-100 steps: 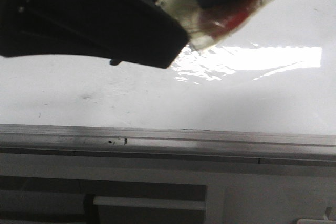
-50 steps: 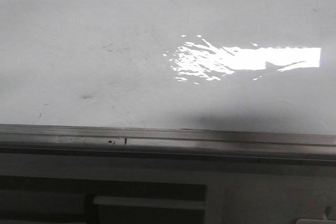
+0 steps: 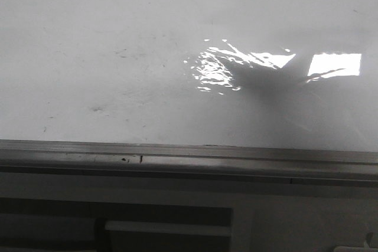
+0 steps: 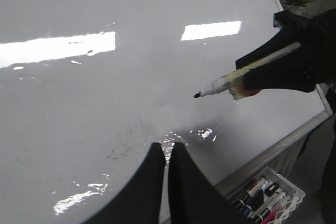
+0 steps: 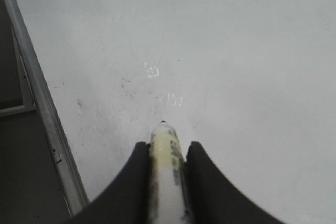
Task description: Write number 5 on whiteboard
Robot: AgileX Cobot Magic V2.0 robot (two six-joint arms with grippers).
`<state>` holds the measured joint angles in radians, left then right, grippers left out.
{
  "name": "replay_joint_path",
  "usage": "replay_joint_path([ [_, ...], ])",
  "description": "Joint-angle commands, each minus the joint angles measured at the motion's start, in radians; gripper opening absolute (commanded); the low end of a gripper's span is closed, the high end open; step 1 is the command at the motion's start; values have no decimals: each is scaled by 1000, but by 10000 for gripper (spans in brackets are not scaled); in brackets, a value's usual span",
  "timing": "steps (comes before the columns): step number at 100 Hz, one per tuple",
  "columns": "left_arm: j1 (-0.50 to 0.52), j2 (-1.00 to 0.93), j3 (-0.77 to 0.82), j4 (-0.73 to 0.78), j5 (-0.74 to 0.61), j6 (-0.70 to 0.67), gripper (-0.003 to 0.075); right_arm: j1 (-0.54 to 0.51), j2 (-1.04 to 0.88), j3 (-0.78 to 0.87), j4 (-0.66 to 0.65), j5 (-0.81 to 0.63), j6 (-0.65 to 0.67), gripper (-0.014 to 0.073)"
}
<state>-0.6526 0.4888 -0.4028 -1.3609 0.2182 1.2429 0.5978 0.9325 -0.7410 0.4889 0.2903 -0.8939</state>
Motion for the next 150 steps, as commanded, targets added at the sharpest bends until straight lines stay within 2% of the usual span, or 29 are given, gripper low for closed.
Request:
replay_joint_path([
  [1, 1, 1, -26, -22, 7, -6, -20, -5, 18, -29, -5, -94, 2, -43],
  [25, 1, 1, -26, -22, 34, -6, -20, -53, 58, -29, -27, -173, 2, -42],
  [51, 1, 1, -26, -22, 57, -6, -20, -128, 84, -29, -35, -87, 2, -42],
  [107, 1, 1, -26, -22, 58, -4, -20, -118, 88, 27, -35, 54, 55, -41],
  [127, 1, 1, -26, -22, 56, -4, -20, -109, 85, 29, -52, 56, 71, -41],
  [150, 1, 1, -26, -22, 56, -4, -20, -252, 27, 29, -150, 126, 157, -41],
])
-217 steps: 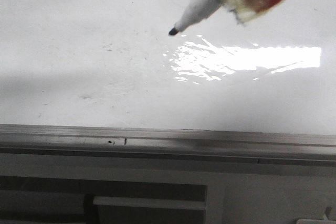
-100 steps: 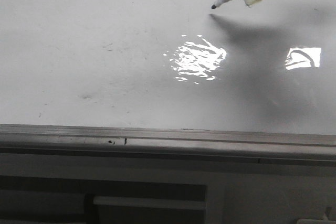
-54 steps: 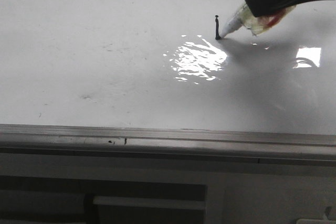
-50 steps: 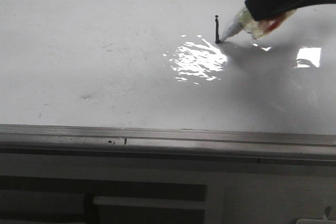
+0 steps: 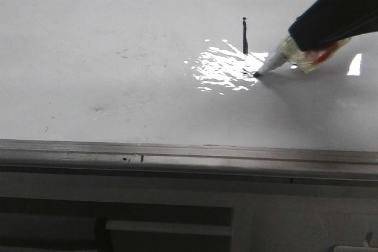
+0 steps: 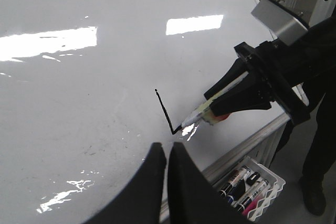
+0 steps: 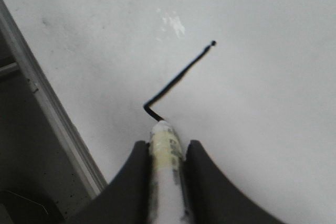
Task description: Write number 5 on whiteboard
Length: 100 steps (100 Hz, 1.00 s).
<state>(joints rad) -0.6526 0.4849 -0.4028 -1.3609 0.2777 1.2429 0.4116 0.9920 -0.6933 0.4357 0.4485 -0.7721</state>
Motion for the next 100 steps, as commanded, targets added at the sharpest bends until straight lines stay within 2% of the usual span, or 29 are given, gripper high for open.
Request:
replay_joint_path([
  [1, 1, 4, -26, -22, -3, -4, -20, -75, -36, -18, -100, -28, 39, -41],
  [15, 1, 4, -26, -22, -9, -4, -20, -106, -89, -13, -129, 83, 53, -41],
  [26, 1, 4, -26, -22, -12, -4, -20, -90, -99, 23, -72, 97, 86, -41],
  [51, 1, 4, -26, -22, -12, -4, -20, 39, -10, 63, -12, -27, 86, -41],
  [64, 1, 4, -26, -22, -12, -4, -20, 104, 4, 1, -20, -3, 86, -41],
  [74, 1, 4, -26, -22, -12, -4, -20, 105, -23, -50, -24, 17, 86, -42],
  [100, 1, 4, -26, -22, -7, -4, -20, 100, -82, -104, -82, -109, 86, -42],
])
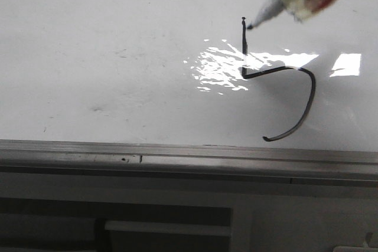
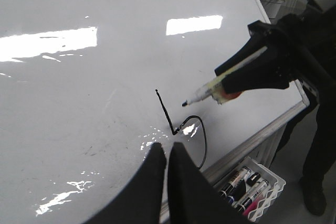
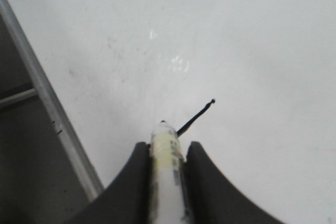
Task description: Write number 5 on whiteboard
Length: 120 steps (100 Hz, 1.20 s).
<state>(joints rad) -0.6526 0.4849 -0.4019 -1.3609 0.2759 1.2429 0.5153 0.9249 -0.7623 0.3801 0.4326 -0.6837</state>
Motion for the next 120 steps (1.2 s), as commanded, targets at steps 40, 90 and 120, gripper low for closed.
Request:
replay_joint_path([
  [40, 1, 4, -26, -22, -7, 0, -20, -4, 86, -33, -34, -155, -3, -42],
  [90, 1, 4, -26, -22, 2, 0, -20, -61, 105, -33, -65, -137, 1, -42],
  [120, 1, 4, -26, -22, 0, 0, -20, -164, 76, -30, -76, -2, 3, -41],
])
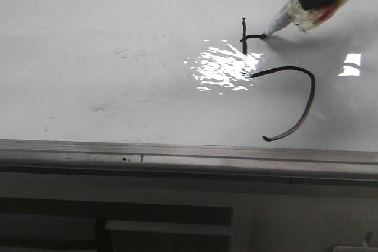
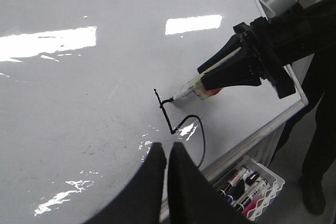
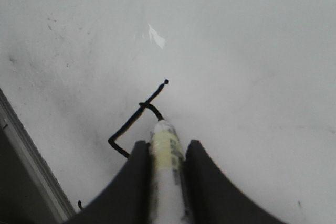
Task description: Write number 5 on whiteboard
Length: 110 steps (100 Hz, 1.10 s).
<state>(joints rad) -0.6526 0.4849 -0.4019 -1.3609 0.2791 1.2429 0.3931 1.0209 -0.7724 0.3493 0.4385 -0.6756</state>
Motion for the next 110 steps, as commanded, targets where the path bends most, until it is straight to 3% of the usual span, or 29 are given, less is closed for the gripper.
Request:
replay_joint_path([
  [1, 1, 4, -26, -22, -3, 0, -20, -48, -22, -19, -45, -8, -5, -41],
  [17, 1, 4, -26, -22, -3, 0, -20, -101, -79, -17, -45, -23, 37, -42],
  [50, 1, 4, -26, -22, -9, 2, -12, -76, -140, -38, -33, 11, 36, -42],
  [57, 1, 11, -26, -20, 13, 9, 55, -41, -193, -56, -33, 13, 34, -42],
  [72, 1, 94, -89, 17, 94, 9, 365, 61, -262, -82, -33, 27, -14, -44],
  [79, 1, 173, -144, 49, 152, 9, 453, 119, -259, -86, -33, 50, -23, -45],
  [97, 1, 412, -316, 221, 389, 9, 458, 288, -196, -86, -33, 123, -26, -45],
  [110, 1, 528, -394, 261, 454, 73, 432, 402, -144, -86, -45, 121, -26, -45],
])
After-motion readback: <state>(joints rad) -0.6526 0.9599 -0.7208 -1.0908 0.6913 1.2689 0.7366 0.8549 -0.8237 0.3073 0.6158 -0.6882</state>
